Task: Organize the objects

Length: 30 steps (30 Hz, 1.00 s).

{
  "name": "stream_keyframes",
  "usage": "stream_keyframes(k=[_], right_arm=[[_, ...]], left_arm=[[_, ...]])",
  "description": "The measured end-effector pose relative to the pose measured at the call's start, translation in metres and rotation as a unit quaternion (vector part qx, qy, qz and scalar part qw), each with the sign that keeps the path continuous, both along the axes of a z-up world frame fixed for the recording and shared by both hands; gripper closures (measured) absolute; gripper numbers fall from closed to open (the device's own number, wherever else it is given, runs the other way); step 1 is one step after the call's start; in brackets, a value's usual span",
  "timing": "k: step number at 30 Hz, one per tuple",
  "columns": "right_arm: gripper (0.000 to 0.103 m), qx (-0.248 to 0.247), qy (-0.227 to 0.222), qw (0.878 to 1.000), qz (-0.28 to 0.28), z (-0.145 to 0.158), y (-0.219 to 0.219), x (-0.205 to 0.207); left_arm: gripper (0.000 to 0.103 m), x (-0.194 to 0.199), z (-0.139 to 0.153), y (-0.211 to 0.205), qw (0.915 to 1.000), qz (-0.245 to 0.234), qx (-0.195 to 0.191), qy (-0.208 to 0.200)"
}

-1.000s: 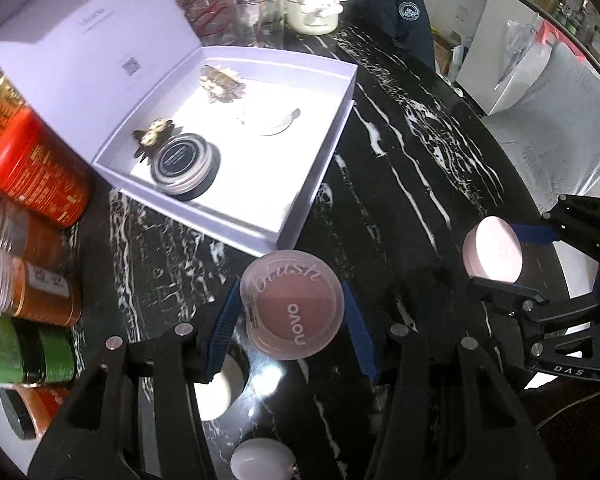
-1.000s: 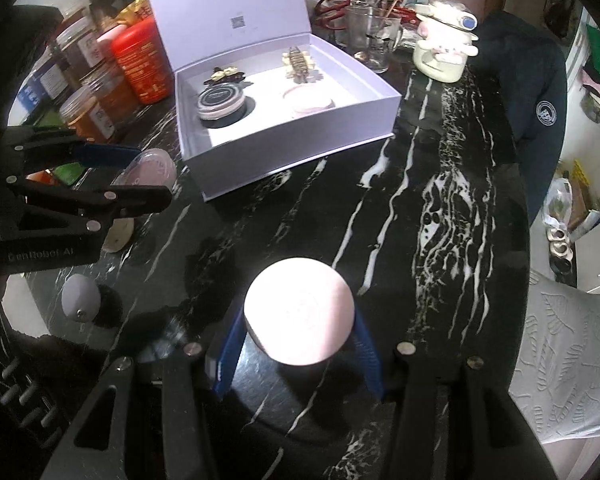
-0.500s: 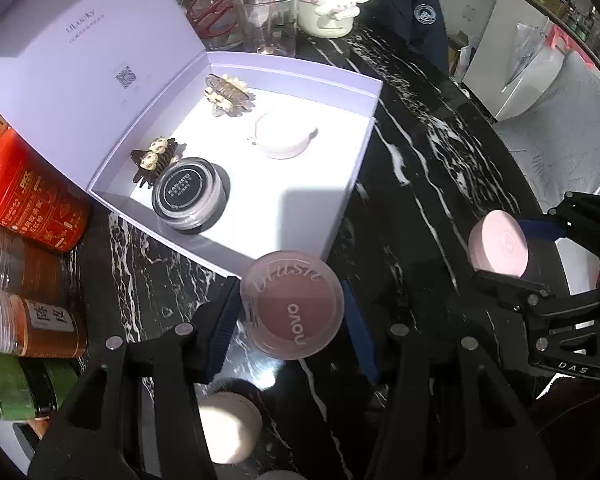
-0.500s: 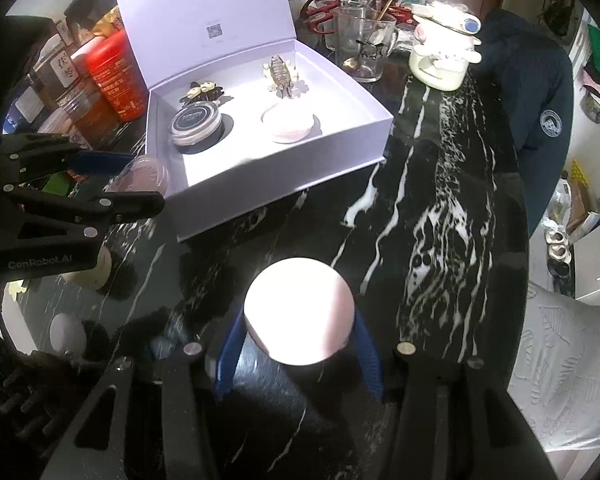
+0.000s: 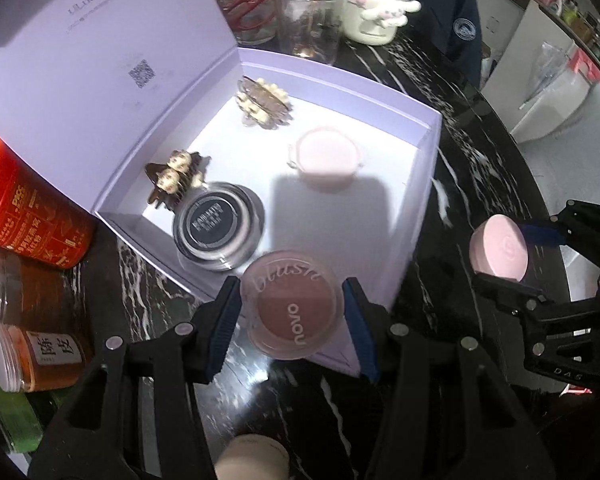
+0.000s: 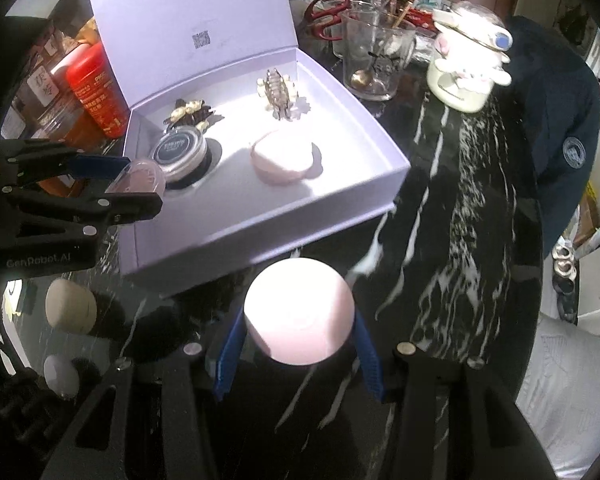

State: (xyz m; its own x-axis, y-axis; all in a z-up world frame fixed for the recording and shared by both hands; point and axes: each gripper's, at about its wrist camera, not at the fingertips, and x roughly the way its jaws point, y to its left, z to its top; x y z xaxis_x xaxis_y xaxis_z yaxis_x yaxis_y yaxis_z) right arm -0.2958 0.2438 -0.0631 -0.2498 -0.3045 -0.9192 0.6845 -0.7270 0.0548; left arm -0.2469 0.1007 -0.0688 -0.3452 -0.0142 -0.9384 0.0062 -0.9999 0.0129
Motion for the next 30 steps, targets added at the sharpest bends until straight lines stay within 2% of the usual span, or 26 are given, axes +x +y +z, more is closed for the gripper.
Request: stream_keyframes(k=[13,30], right_arm=[[0.051,-0.009,0.02,0.999,0.046,0.011,-0.041,-0.037],[0.051,-0.016,0.009,0.996,0.084,-0.009,-0.082,-0.068]], left_arm=[[0.053,-0.035,-0.001,-0.037,0.999,0.044,0.002,0.006],[0.053,-0.056,-0.022,-0.066,0.9977,0.068,0.005,-0.008]])
